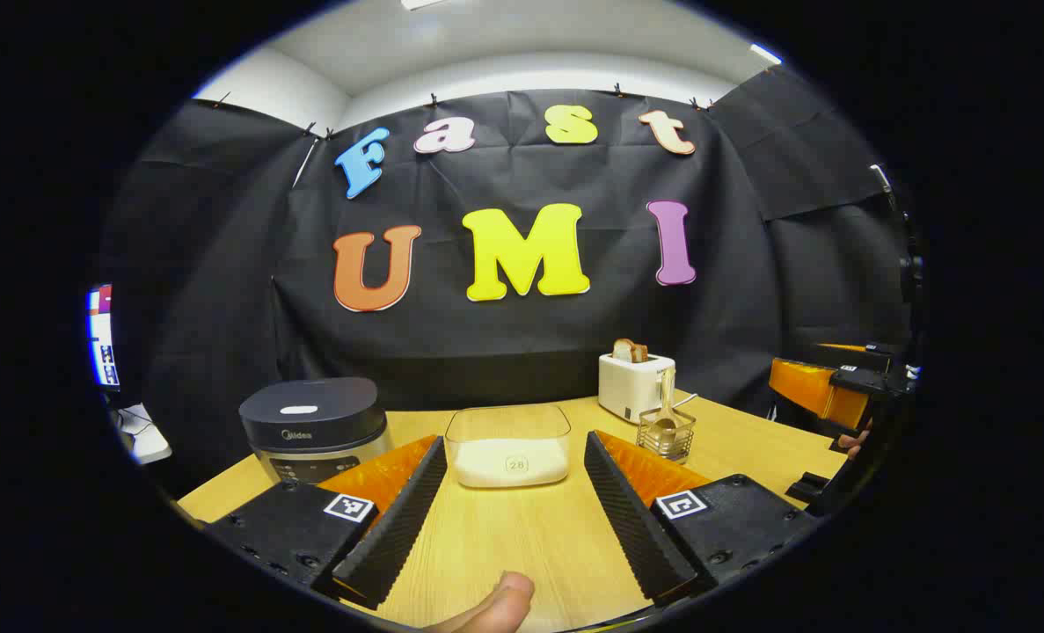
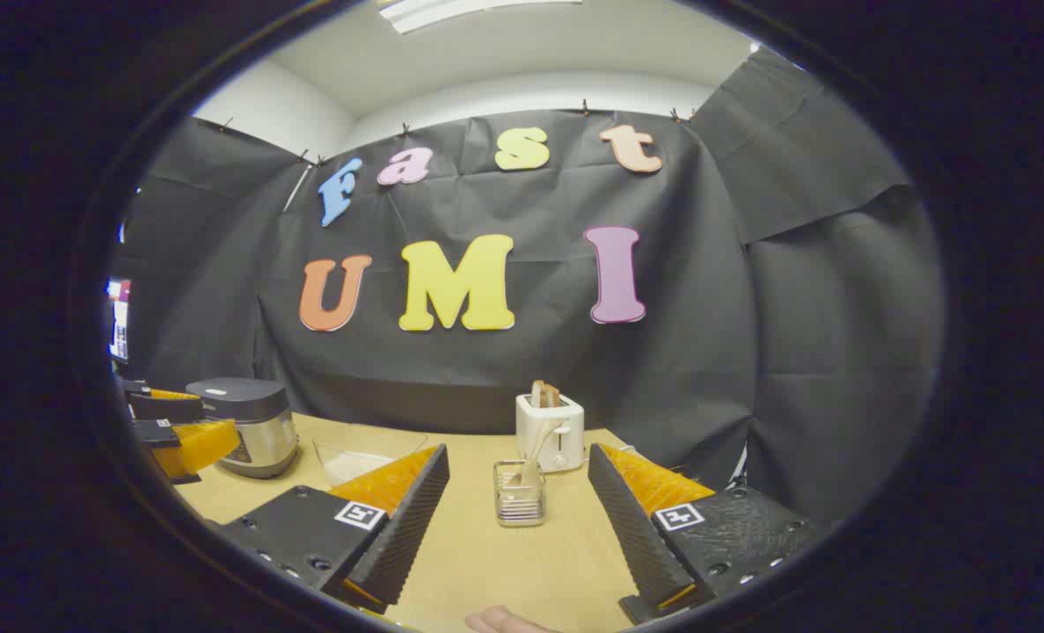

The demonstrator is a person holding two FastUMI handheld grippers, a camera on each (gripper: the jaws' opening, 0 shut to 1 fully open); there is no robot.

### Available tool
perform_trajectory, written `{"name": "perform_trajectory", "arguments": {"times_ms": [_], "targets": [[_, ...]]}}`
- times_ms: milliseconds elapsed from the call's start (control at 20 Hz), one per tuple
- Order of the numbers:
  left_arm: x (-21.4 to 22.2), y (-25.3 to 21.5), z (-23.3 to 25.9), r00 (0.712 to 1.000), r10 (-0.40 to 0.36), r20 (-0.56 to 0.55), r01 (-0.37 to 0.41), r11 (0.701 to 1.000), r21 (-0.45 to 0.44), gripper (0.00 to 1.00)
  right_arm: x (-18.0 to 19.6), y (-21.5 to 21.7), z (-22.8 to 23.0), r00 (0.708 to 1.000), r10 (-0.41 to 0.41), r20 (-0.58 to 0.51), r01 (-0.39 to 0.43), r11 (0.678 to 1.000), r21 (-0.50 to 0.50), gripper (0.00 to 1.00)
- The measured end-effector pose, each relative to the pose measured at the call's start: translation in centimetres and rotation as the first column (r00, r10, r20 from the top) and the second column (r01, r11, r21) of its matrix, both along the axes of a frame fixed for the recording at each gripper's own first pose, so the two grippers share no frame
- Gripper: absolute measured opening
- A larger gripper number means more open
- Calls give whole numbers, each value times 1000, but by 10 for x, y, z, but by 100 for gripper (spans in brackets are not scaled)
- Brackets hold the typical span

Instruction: Close the left gripper, press the button to open the rice cooker; take a wooden spoon from the chopstick holder with the right hand, scoop a spoonful of rice and pour it into the rice cooker, then put the wooden spoon back into the chopstick holder.

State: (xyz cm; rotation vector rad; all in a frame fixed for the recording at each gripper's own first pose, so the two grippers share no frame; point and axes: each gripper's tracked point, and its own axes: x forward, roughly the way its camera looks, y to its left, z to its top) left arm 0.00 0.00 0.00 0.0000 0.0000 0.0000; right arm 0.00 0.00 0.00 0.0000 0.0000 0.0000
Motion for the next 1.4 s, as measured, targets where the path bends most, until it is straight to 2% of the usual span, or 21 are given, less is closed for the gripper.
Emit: {"name": "perform_trajectory", "arguments": {"times_ms": [250, 600, 950, 1200, 1350, 1400], "targets": [[-8, 32, 3, 998, 66, 11, -66, 996, -66, 100, 5, 10, 0, 1000, -15, -23, 14, 1000, -23, 95], [-3, 55, -10, 994, 103, -32, -105, 991, -77, 100, 10, 30, -19, 997, 16, -77, -19, 999, -40, 97], [0, 64, -13, 991, 131, -38, -133, 988, -75, 100, 10, 33, -24, 996, 31, -84, -37, 997, -63, 95], [11, 91, -10, 983, 178, -44, -181, 982, -58, 100, 8, 32, -28, 995, 52, -83, -57, 997, -52, 97], [25, 104, -1, 984, 166, -58, -170, 983, -66, 92, 8, 33, -31, 995, 62, -80, -65, 997, -40, 95], [31, 112, 3, 983, 173, -64, -177, 982, -67, 82, 8, 34, -31, 995, 68, -78, -70, 997, -34, 97]]}}
